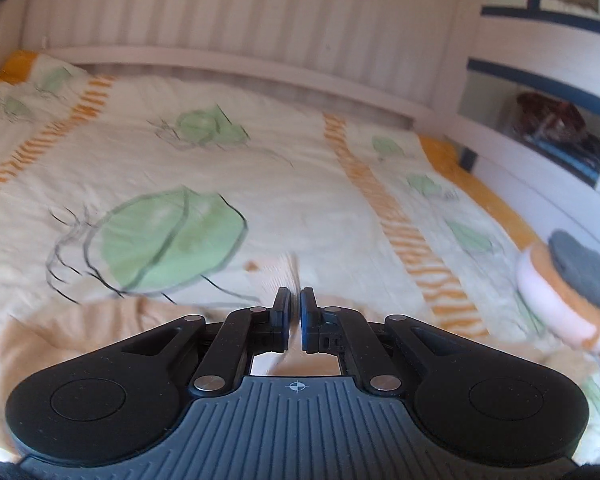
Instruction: Fold small clothes
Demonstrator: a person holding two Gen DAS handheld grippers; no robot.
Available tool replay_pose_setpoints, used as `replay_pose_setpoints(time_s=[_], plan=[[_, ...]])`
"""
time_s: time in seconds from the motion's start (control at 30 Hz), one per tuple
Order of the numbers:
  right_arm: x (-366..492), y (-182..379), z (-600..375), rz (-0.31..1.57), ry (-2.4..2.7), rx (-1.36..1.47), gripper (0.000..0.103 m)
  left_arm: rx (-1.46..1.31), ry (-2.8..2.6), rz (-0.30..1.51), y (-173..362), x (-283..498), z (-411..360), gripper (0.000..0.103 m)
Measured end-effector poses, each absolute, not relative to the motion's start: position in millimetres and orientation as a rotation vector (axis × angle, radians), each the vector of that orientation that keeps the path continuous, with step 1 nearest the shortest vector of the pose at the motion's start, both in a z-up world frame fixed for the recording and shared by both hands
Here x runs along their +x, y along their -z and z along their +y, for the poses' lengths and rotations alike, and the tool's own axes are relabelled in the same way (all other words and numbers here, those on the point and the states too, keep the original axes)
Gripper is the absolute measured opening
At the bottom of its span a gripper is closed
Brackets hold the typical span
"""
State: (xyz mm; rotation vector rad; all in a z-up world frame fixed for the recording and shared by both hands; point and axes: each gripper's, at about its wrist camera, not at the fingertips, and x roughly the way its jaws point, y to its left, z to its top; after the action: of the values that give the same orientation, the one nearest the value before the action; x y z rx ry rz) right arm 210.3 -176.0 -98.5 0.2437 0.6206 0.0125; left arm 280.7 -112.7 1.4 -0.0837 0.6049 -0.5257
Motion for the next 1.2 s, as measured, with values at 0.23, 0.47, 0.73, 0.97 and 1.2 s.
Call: replay_pose_setpoints(time_s=[0.23,0.47,0.73,0.97,1.2], plan=[[202,88,-187,0.663,-0.062,0.254,0.102,-0.060,0.532,0.577,-2,248,-96,0.033],[191,73,-208,0.688,-0.101,0.336,0.083,-0.017,0.325,0.714,33,234,-30,0.037],[211,57,-244,0.659,-0.016,0.405,0.083,-0.068,0.193,0.823,71,242,29,0.037],[233,69,-247,0.717,0.005,0.353,0.083,-0.057,0.175,0.800,83,262,43,0.037],[246,77,-241,0.750,-0.015,0.354,0.063,-0.088,0.199,0.767,96,266,53,0.037]])
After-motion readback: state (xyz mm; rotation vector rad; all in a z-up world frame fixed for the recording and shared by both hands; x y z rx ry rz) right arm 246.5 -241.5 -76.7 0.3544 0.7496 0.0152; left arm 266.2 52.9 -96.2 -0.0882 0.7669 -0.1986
